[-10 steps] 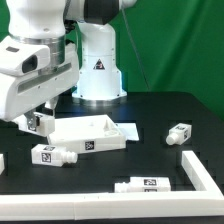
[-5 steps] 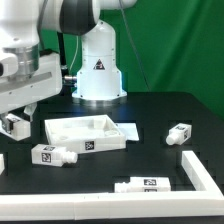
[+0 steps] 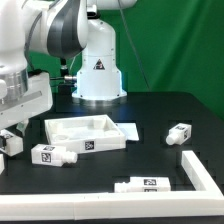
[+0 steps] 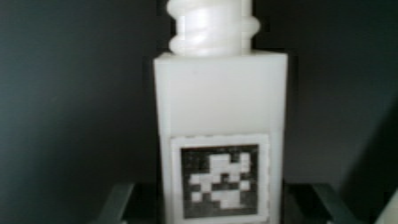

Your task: Assemble one leg

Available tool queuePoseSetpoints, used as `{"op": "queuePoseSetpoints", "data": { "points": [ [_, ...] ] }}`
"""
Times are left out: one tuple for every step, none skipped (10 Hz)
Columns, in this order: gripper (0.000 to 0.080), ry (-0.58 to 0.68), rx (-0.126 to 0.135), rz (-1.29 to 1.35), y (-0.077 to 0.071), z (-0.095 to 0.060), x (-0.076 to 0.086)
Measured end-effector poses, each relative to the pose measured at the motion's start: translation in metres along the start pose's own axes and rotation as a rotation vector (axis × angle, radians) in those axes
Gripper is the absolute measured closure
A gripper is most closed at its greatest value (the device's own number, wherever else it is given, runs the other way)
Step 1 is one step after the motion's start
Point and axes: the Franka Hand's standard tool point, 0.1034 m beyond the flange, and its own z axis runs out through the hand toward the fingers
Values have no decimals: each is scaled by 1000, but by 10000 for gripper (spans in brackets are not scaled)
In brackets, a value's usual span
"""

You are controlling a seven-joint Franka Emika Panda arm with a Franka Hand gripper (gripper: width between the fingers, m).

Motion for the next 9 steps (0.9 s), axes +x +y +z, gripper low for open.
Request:
{"op": "queuePoseSetpoints", "data": {
  "points": [
    [515, -2, 5, -4, -5, 3, 4],
    [515, -1, 8, -10, -9, 4, 8],
    [515, -1, 9, -13, -11, 6, 9],
    [515, -1, 9, -12, -10, 5, 8],
    [399, -1, 9, -12, -11, 6, 8],
    [263, -2, 9, -12, -11, 6, 9],
    [263, -3, 9, -12, -11, 2, 11],
    [173, -8, 7, -20, -14, -19, 21],
    [157, -2, -6, -42, -16, -53, 39]
  ]
}}
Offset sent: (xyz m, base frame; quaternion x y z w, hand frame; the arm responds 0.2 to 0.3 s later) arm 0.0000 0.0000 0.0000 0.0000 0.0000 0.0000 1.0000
